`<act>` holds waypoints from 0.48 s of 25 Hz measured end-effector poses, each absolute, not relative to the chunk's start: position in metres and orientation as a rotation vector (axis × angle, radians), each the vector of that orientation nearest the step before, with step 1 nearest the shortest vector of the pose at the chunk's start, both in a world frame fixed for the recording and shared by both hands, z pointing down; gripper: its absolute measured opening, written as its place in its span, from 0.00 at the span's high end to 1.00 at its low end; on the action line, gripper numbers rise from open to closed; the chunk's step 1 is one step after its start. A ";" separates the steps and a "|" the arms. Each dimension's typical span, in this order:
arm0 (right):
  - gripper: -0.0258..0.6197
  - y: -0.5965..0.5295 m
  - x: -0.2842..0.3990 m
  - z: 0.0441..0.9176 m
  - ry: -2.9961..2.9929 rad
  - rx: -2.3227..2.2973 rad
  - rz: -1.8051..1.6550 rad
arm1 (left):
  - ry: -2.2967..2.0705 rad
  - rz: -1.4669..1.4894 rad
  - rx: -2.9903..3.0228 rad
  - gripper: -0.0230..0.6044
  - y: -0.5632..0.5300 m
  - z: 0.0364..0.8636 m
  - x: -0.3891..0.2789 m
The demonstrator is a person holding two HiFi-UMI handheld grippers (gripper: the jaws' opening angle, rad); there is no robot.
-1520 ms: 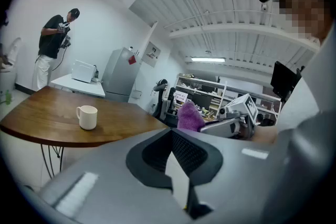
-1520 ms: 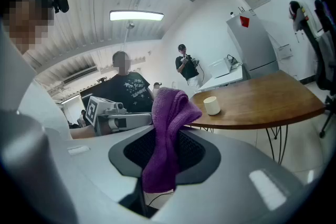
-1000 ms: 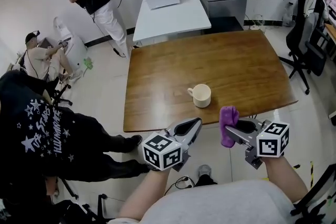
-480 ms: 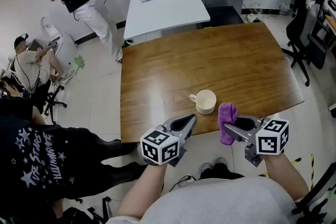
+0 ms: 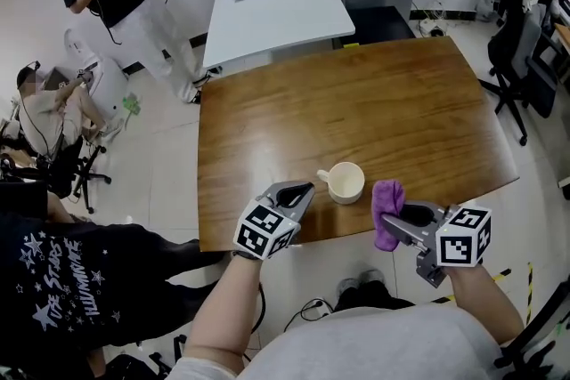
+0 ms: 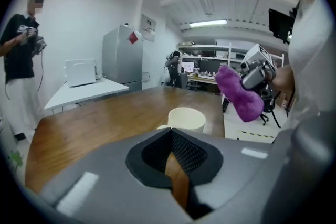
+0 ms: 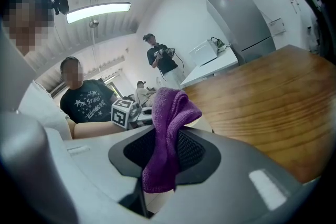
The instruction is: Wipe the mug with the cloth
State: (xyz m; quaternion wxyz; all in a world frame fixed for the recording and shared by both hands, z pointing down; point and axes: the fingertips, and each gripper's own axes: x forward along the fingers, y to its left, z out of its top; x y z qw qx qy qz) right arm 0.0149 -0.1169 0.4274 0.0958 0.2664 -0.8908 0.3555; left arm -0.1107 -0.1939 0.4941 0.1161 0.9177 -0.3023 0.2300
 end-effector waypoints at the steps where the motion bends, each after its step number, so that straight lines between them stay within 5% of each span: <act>1: 0.79 -0.118 0.017 0.429 -2.636 0.794 1.059 | -0.846 0.702 2.700 0.96 -0.198 0.501 -0.110; 5: 0.79 -0.125 0.023 0.436 -2.626 0.810 1.084 | -0.769 0.755 2.725 0.84 -0.212 0.520 -0.108; 12: 0.79 -0.128 0.026 0.444 -2.599 0.808 1.110 | -0.666 0.804 2.736 0.82 -0.227 0.536 -0.098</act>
